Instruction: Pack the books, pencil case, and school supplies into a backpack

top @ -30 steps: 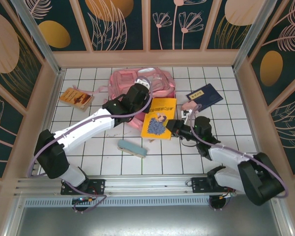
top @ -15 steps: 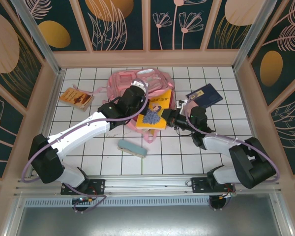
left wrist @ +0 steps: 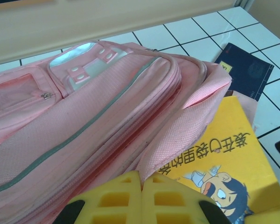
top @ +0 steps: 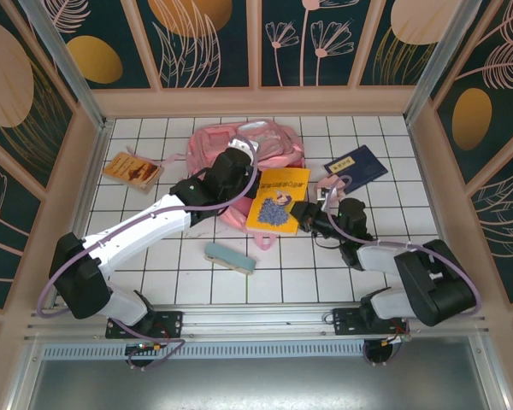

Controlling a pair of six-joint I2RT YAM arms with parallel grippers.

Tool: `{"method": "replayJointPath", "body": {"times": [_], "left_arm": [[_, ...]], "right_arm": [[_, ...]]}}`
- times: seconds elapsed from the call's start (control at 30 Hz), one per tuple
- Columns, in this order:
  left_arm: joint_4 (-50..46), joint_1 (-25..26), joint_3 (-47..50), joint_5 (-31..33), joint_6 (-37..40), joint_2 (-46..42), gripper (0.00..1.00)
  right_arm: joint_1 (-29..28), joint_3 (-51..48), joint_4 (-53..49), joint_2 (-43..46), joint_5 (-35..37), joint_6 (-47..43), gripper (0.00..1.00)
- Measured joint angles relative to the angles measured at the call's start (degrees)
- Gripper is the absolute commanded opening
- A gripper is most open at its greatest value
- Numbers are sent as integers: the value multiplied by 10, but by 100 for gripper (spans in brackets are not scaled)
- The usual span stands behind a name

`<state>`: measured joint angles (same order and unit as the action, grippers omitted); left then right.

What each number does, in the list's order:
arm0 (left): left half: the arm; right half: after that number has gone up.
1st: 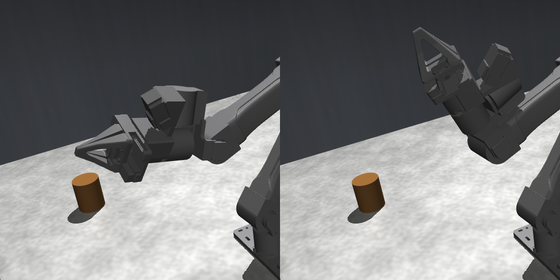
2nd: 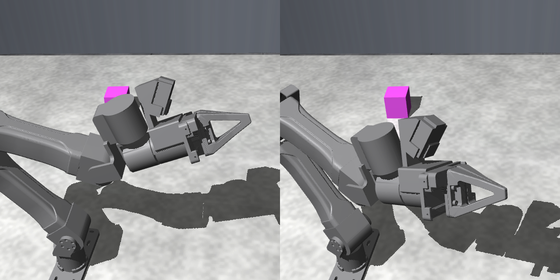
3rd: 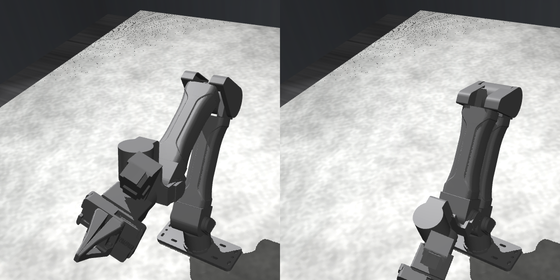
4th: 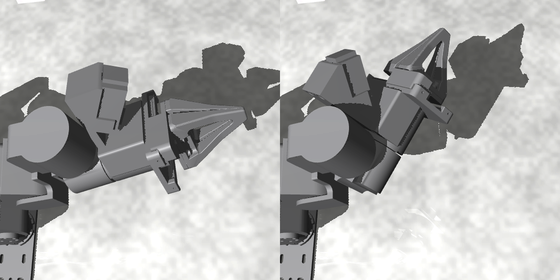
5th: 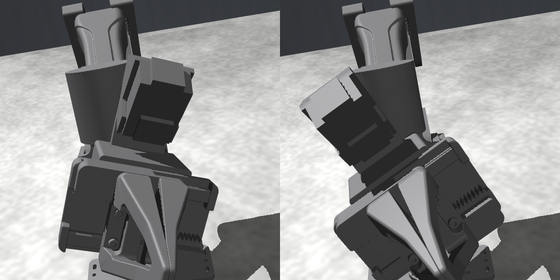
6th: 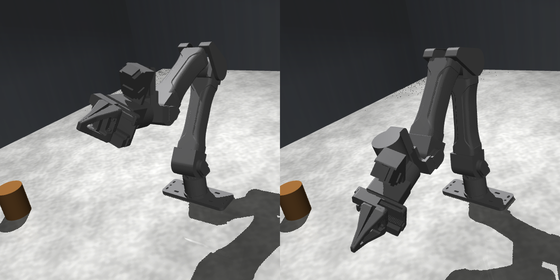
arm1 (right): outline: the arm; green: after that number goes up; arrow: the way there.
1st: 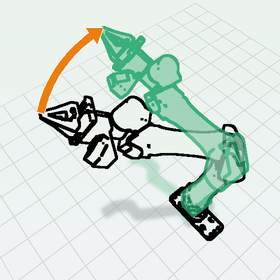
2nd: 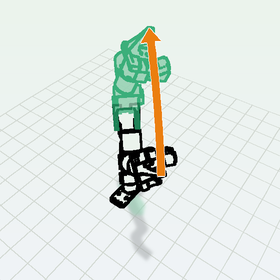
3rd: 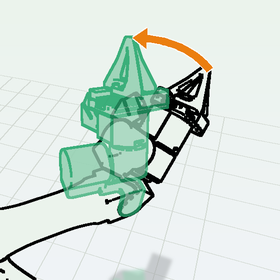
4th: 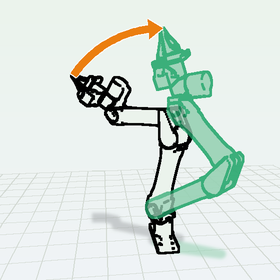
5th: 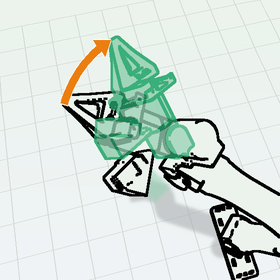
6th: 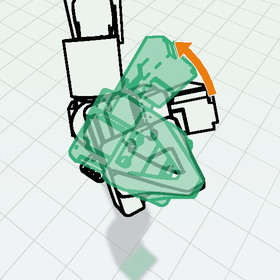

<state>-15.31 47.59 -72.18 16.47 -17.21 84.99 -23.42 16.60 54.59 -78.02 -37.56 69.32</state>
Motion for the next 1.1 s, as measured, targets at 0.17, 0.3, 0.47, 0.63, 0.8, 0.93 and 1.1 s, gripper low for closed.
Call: {"method": "replayJointPath", "body": {"times": [0.17,0.3,0.47,0.63,0.8,0.93,1.1], "left_arm": [[0,0,5,-4,0,0,0],[0,0,8,-13,-3,0,0],[1,0,11,-21,-5,-7,0],[7,0,18,-37,-11,-16,0],[17,0,25,-50,-11,-20,0],[18,0,28,-57,-11,-22,0],[17,0,30,-61,-11,-22,0]], "right_arm": [[-11,9,43,-43,0,-6,0],[-14,35,65,-69,5,-17,0],[-14,80,75,-101,8,-19,0],[-10,127,96,-167,24,-17,0],[-9,157,112,-221,45,-10,0],[-17,194,113,-261,69,-10,0],[-51,252,112,-323,122,-11,0]]}}
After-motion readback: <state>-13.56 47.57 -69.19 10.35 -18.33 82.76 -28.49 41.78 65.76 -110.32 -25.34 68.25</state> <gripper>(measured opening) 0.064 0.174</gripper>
